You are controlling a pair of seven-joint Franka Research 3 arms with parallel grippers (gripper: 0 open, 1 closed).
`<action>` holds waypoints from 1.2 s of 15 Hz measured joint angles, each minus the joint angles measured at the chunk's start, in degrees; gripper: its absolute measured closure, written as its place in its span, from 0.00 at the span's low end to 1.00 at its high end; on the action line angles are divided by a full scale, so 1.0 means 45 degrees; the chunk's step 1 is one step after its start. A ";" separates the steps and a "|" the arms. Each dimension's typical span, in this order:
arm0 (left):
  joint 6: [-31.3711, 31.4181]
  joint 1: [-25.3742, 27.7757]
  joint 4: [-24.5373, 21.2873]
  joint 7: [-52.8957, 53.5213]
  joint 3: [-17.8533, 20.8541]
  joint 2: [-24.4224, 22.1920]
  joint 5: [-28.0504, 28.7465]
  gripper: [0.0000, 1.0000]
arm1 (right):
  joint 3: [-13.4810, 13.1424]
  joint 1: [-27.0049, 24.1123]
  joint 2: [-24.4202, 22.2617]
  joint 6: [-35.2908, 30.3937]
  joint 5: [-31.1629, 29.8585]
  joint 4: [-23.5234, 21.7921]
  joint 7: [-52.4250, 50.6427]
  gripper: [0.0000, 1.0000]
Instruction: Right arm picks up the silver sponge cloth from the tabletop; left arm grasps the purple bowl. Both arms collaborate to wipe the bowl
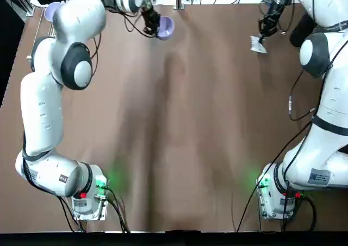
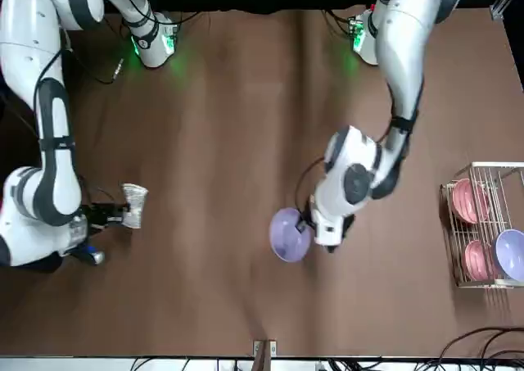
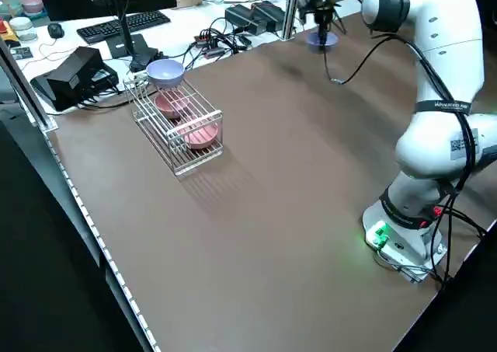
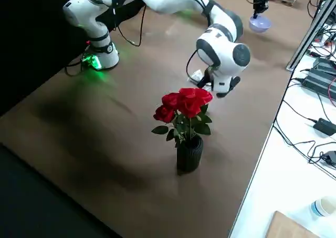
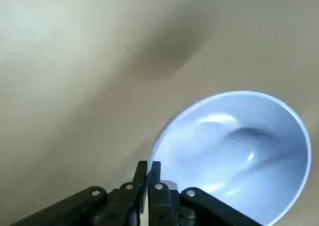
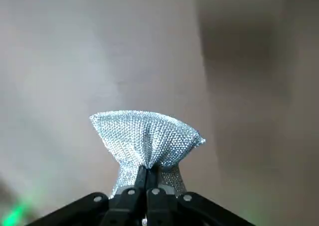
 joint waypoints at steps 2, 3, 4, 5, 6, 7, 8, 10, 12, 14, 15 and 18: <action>-0.0378 0.0947 -0.0023 -0.0238 0.0037 -0.0093 0.0000 0.96 | 0.0004 -0.0383 0.0064 -0.0023 -0.0734 -0.0016 -0.0591 0.98; -0.0539 0.1461 -0.0028 -0.0302 0.0051 -0.0137 0.0000 0.96 | 0.0006 -0.0477 0.0124 -0.0031 -0.1033 -0.0048 -0.0867 0.98; -0.0737 0.1988 -0.0055 -0.0316 0.0054 -0.0197 0.0000 0.96 | 0.0006 -0.0514 0.0193 -0.0035 -0.1314 -0.0145 -0.1068 0.98; -0.0928 0.2500 -0.0119 -0.0316 0.0057 -0.0278 0.0000 0.96 | 0.0009 -0.0514 0.0276 -0.0034 -0.1506 -0.0268 -0.1188 0.98; -0.1188 0.3361 -0.0331 -0.0320 0.0058 -0.0443 0.0000 0.96 | 0.0046 -0.0505 0.0477 -0.0007 -0.1657 -0.0462 -0.1244 0.98; -0.1278 0.3709 -0.0410 -0.0378 0.0058 -0.0479 0.0001 0.96 | 0.0067 -0.0491 0.0599 -0.0002 -0.1727 -0.0516 -0.1270 0.98; -0.1326 0.3998 -0.0478 -0.0490 0.0063 -0.0488 0.0001 0.96 | 0.0087 -0.0483 0.0730 -0.0003 -0.1774 -0.0577 -0.1328 0.98; -0.1357 0.4389 -0.0678 -0.0573 0.0109 -0.0487 0.0004 0.96 | 0.0089 -0.0489 0.1015 0.0074 -0.1803 -0.0704 -0.1607 0.98; -0.1357 0.4498 -0.0935 -0.0623 0.0346 -0.0485 0.0042 0.96 | 0.0089 -0.0492 0.1244 0.0117 -0.1815 -0.0732 -0.1722 0.94; -0.1344 0.4494 -0.1135 -0.0632 0.0624 -0.0457 0.0144 0.96 | 0.0093 -0.0489 0.1391 0.0355 -0.1820 -0.0744 -0.1777 0.76; -0.1340 0.4490 -0.1207 -0.0674 0.0710 -0.0443 0.0306 0.96 | 0.0097 -0.0486 0.1427 0.0494 -0.1821 -0.0745 -0.1801 0.67; -0.1061 0.4487 -0.1561 -0.0824 0.0925 -0.0365 0.0665 0.96 | 0.0111 -0.0479 0.1427 0.0583 -0.1826 -0.0640 -0.1830 0.38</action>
